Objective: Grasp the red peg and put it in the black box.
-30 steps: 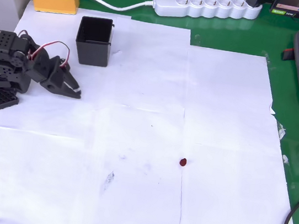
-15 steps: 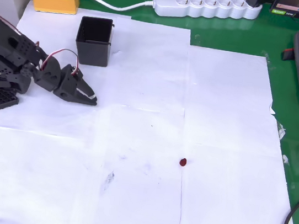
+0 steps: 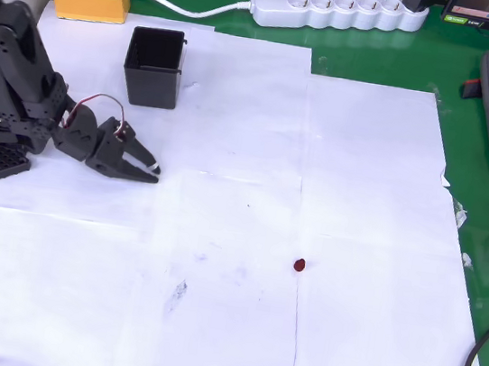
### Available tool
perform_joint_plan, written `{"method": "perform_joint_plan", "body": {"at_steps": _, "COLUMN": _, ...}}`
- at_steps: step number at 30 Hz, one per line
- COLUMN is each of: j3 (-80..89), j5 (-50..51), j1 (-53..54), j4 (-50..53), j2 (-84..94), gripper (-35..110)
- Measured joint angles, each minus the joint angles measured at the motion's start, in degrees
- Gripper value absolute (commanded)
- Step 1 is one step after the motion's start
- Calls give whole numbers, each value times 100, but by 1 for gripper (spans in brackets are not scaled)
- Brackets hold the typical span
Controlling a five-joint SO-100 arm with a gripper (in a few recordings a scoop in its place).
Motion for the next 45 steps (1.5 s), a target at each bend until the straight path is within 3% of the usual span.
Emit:
{"method": "perform_joint_plan", "body": {"at_steps": 5, "j3": 501, "j5": 132, "j1": 79, "j4": -984, "j2": 1134, "gripper": 0}}
{"method": "perform_joint_plan", "body": {"at_steps": 22, "j3": 3322, "j5": -193, "j1": 185, "j4": -2136, "j2": 3551, "gripper": 15}}
{"method": "perform_joint_plan", "body": {"at_steps": 33, "j3": 3797, "j5": 264, "j1": 413, "j4": -1107, "j2": 3278, "gripper": 23}}
{"method": "perform_joint_plan", "body": {"at_steps": 37, "j3": 3797, "j5": 483, "j1": 431, "j4": -932, "j2": 3164, "gripper": 34}}
{"method": "perform_joint_plan", "body": {"at_steps": 45, "j3": 3867, "j5": -9, "j1": 457, "j4": -694, "j2": 3085, "gripper": 43}}
